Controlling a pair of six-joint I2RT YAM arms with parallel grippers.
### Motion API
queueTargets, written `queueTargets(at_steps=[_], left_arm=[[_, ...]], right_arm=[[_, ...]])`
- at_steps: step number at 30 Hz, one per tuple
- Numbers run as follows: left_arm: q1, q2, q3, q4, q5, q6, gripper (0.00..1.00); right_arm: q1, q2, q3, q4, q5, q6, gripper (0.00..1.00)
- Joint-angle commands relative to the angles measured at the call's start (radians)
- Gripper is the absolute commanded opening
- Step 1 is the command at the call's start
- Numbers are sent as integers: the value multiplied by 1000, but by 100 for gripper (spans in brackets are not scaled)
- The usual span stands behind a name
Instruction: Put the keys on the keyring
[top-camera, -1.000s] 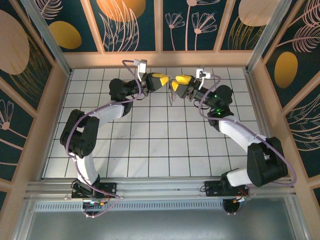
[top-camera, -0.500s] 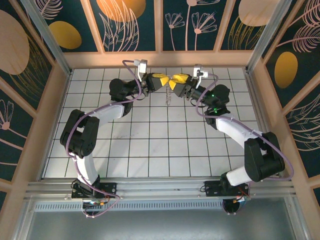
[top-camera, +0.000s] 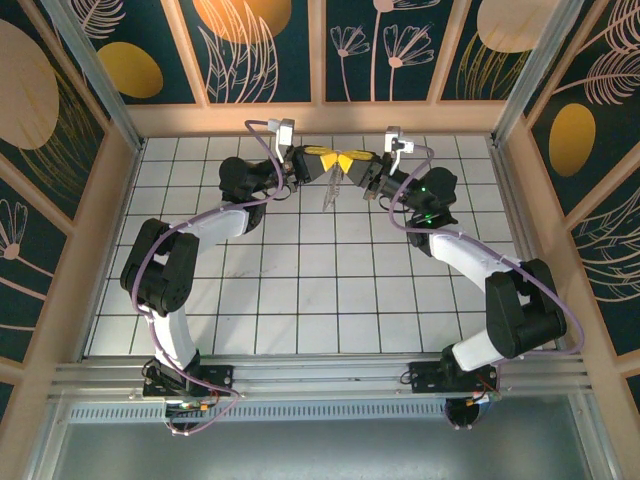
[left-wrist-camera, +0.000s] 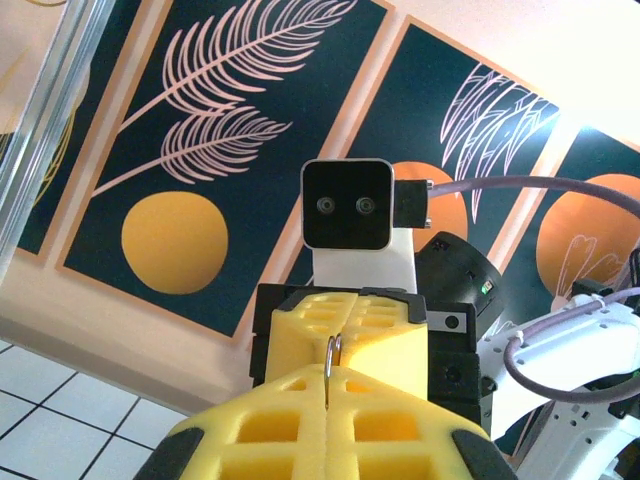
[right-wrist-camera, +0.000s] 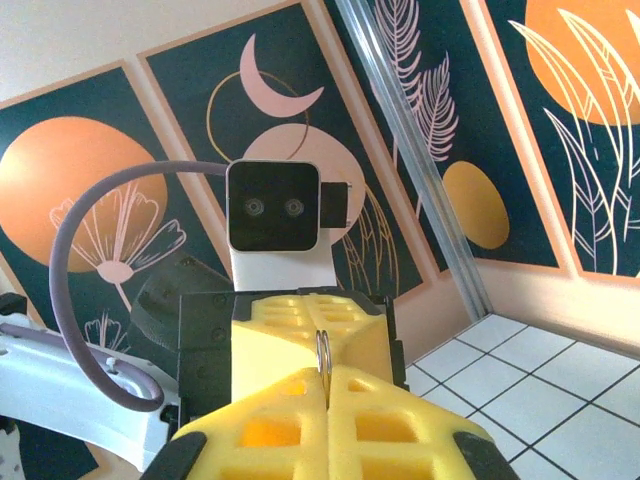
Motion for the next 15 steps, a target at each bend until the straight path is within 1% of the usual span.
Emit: queueTargets(at_steps=[1, 4, 5, 9, 12, 15], left_arm=[[-7, 2, 26, 52, -2, -12, 0], [-7, 4, 33, 31, -8, -7, 0], [-7, 4, 35, 25, -12, -6, 6], [1, -15, 39, -35, -21, 47, 20], [14, -40, 41, -108, -17, 112, 26], [25, -71, 49, -231, -12, 223, 29]], right_arm=[[2, -9, 29, 12, -11, -18, 0], [0, -17, 27, -6, -8, -29, 0], [-4, -22, 26, -13, -5, -33, 0], [-22, -40, 25, -70, -1, -58, 0], [-42, -57, 24, -109, -16, -73, 0], [-56, -70, 36, -175, -37, -108, 0]])
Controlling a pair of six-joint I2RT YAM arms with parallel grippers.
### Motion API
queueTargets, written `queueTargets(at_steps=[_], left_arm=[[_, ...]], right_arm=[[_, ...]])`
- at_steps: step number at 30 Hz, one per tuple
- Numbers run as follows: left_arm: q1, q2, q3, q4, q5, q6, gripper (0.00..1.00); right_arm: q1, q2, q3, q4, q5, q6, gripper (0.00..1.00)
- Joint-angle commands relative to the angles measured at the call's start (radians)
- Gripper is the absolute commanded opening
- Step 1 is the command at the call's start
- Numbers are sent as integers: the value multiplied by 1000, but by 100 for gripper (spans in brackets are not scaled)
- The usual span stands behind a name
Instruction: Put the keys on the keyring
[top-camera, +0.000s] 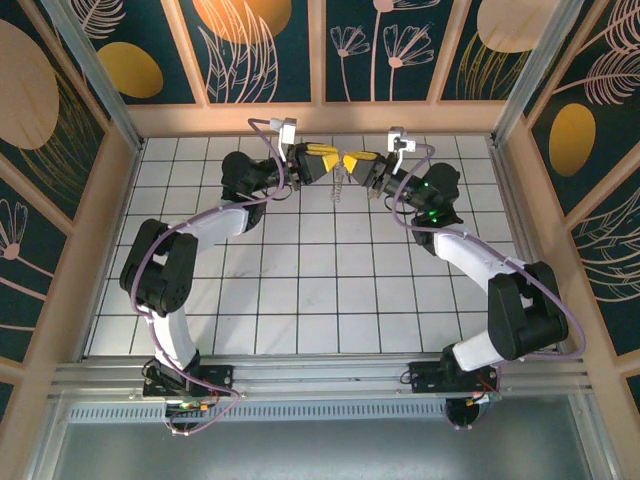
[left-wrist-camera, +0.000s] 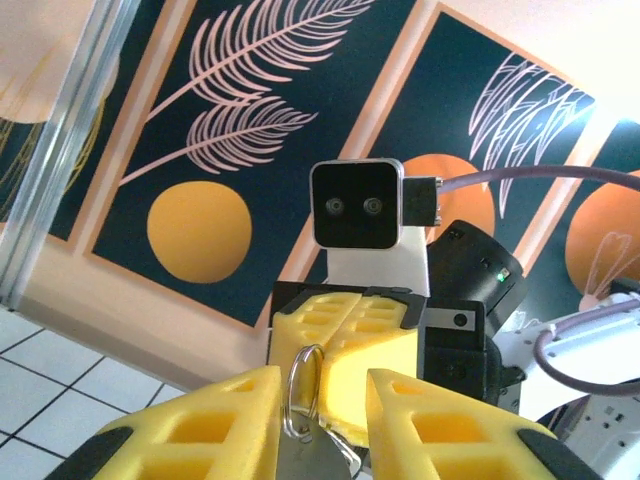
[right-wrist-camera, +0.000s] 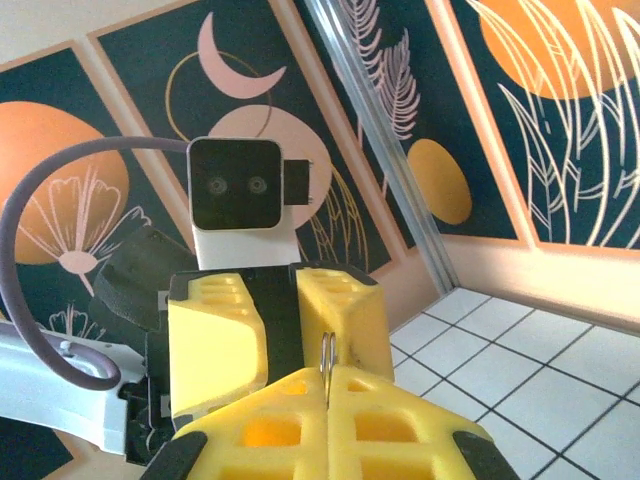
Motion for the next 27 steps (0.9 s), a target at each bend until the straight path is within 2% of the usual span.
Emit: queueTargets(at_steps=[1, 8, 14, 19, 27], left_arm=[[19, -71, 41, -149, 5, 165, 30], [35, -105, 127, -565, 60, 499, 33], [48, -90, 230, -845, 105, 713, 33], [55, -55, 307, -1005, 159, 821, 33], [55, -37, 339, -1069, 242, 861, 33]], right_arm=[[-18, -52, 41, -73, -38, -68, 0], [-52, -49, 119, -338, -139, -237, 0], [-86, -21, 206, -552, -279, -386, 0], [-89, 5, 271, -718, -338, -505, 0], [-85, 33, 304, -763, -386, -531, 0]])
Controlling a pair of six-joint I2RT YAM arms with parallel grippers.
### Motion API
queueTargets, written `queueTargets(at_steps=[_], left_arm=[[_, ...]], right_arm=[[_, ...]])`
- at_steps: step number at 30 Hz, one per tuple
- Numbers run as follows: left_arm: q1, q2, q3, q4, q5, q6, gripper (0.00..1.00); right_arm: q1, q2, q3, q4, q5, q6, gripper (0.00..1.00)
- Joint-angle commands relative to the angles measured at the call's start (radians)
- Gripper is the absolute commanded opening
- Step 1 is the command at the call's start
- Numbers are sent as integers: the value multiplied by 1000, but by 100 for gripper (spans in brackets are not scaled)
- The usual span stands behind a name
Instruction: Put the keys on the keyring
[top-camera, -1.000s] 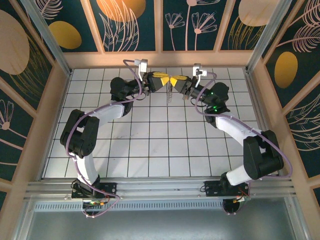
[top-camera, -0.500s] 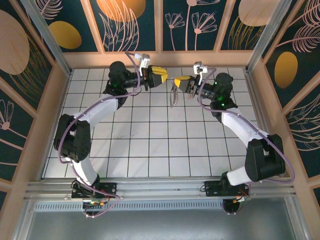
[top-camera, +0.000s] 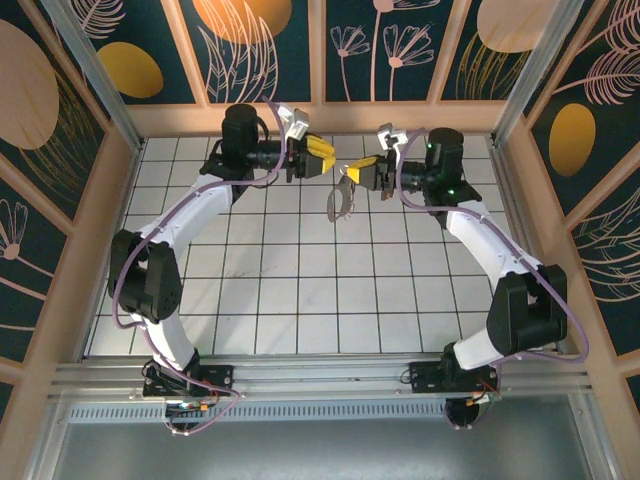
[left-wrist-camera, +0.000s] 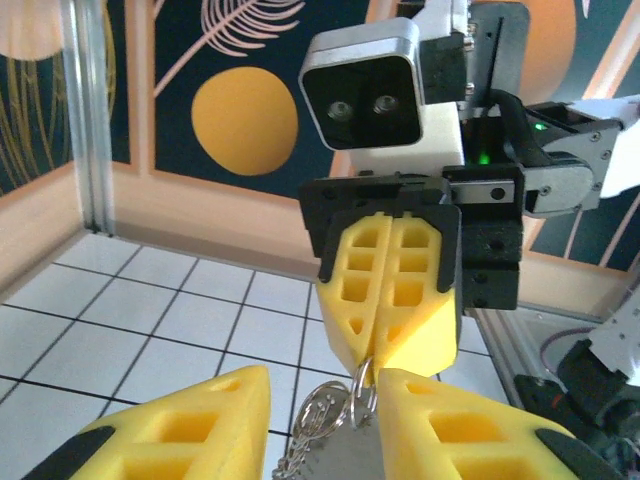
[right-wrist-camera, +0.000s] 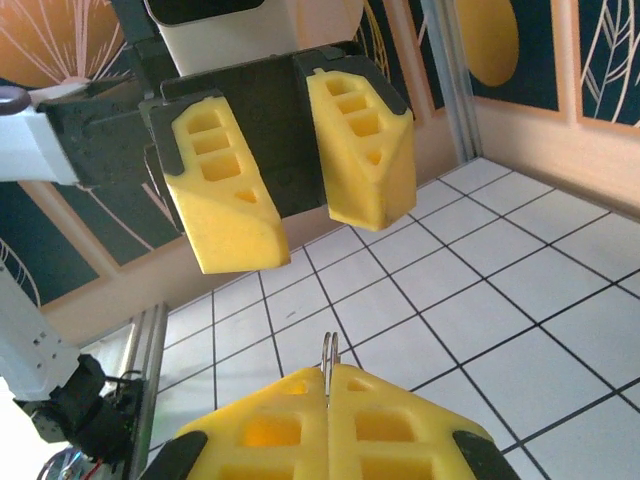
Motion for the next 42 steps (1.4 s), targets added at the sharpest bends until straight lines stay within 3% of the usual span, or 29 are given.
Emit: queueTargets(at_steps=[1, 8, 23, 31, 42], left_arm=[[8, 29, 37, -73, 74, 57, 33], [4, 46, 33, -72, 137, 47, 34], [-27, 70, 28, -68, 141, 55, 33], [-29, 68, 22, -93, 161, 77, 21], [-30, 63, 23, -151, 199, 130, 18]], right_arm=[[1, 9, 40, -21, -59, -41, 0], [10, 27, 54, -10, -55, -31, 0], [29, 53, 63, 4, -41, -24, 0], [29, 54, 63, 7, -26, -22, 0], [27, 60, 59, 27, -18, -6, 0]])
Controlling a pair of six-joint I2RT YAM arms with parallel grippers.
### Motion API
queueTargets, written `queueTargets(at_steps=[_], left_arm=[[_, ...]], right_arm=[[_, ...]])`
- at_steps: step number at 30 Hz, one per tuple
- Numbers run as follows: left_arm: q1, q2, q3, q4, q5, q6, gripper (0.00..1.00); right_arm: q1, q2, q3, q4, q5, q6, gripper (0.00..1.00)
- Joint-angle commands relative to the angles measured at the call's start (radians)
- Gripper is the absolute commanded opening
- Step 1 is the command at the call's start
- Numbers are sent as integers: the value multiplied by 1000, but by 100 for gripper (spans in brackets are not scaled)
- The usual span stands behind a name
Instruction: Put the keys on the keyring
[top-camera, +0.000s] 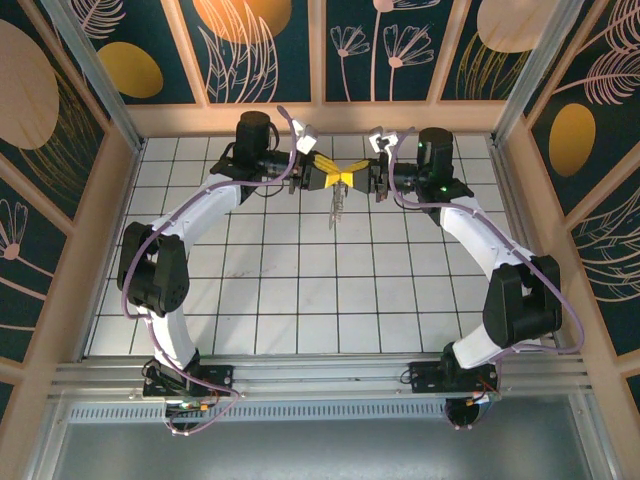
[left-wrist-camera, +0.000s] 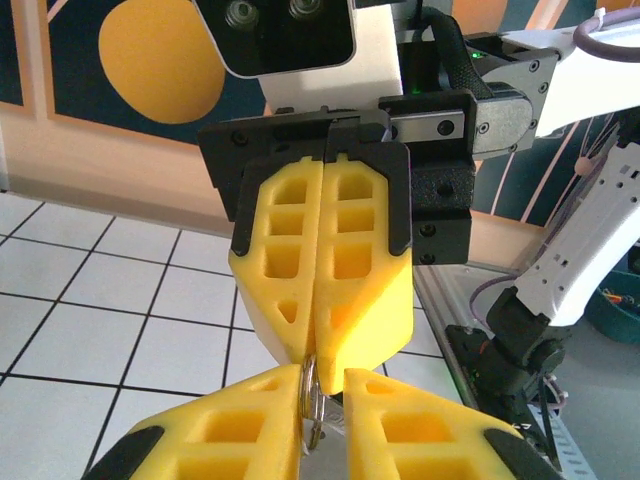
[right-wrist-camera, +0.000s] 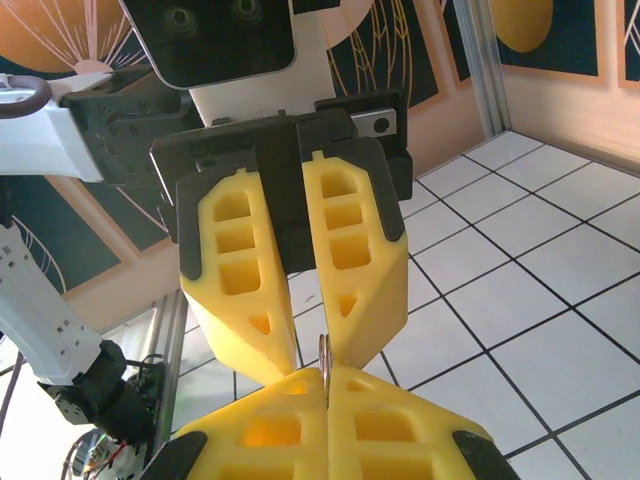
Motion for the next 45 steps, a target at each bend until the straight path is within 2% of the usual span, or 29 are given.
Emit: queueTargets(at_steps=[1, 7, 9, 10, 12, 13, 17, 20, 25, 32, 36, 45], left_arm=[[-6, 3, 13, -38, 68, 42, 17], [-16, 3, 13, -40, 61, 56, 0], [-20, -1, 12, -31, 40, 53, 0], [-21, -8, 4, -8, 26, 38, 0], [-21, -25, -31, 87, -9, -39, 0], [-21, -35, -52, 143, -22, -76, 0], [-21, -71, -117, 334, -76, -209, 0], [-22, -89, -146, 426, -106, -274, 0], [-23, -98, -168, 528, -133, -359, 0], [-25, -101, -181, 578, -144, -404, 0], [-29, -103, -182, 587, -144, -413, 0], [-34, -101, -181, 589, -142, -414, 0]], right_arm=[[1, 12, 34, 56, 3, 2, 0], [2, 12, 31, 69, -4, 12, 0], [0, 10, 30, 67, -6, 12, 0], [-2, 4, 26, 70, -2, 15, 6], [-15, -18, -1, 112, 14, 41, 26], [-25, -33, -22, 148, 21, 64, 32], [-73, -100, -129, 309, 44, 180, 44], [-78, -145, -202, 384, 89, 229, 47], [-68, -223, -351, 502, 250, 289, 52], [0, -286, -453, 521, 406, 250, 57], [42, -286, -463, 528, 483, 230, 58], [98, -229, -388, 503, 512, 193, 58]])
